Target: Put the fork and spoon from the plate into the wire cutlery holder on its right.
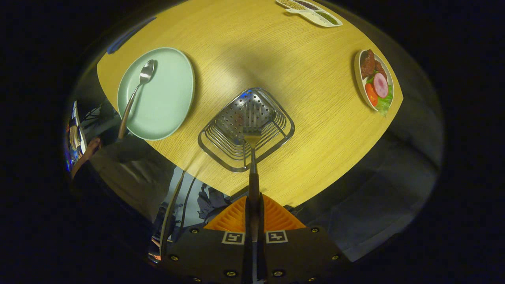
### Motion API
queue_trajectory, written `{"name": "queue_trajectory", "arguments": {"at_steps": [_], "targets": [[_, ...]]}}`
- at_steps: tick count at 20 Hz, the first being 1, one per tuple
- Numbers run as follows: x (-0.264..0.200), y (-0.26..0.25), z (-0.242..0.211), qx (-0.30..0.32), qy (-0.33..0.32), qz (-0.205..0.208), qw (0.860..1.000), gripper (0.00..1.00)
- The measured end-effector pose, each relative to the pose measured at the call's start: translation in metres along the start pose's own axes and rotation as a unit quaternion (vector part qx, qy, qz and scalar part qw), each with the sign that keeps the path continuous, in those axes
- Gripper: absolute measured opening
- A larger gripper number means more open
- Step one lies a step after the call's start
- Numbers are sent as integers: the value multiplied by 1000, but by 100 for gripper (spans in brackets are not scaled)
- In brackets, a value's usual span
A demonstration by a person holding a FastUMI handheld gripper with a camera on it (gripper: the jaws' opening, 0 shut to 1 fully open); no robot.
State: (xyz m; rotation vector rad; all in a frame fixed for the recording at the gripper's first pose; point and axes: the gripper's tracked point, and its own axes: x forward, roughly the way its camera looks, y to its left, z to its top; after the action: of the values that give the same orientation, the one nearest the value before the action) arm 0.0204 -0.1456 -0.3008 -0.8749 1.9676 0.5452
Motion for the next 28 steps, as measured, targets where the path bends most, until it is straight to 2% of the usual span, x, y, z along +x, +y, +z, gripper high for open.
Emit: {"name": "queue_trajectory", "arguments": {"at_steps": [8, 11, 14, 15, 22, 28], "targets": [[-5, -12, 19, -29, 60, -8, 998, 5], [-7, -16, 26, -24, 53, -18, 998, 12], [-16, -17, 32, -2, 20, -8, 1000, 13], [-23, -16, 33, 7, 7, 1, 1000, 19], [-54, -4, 31, 63, -93, 33, 993, 19], [-73, 36, 21, 95, -162, 61, 980, 19]]}}
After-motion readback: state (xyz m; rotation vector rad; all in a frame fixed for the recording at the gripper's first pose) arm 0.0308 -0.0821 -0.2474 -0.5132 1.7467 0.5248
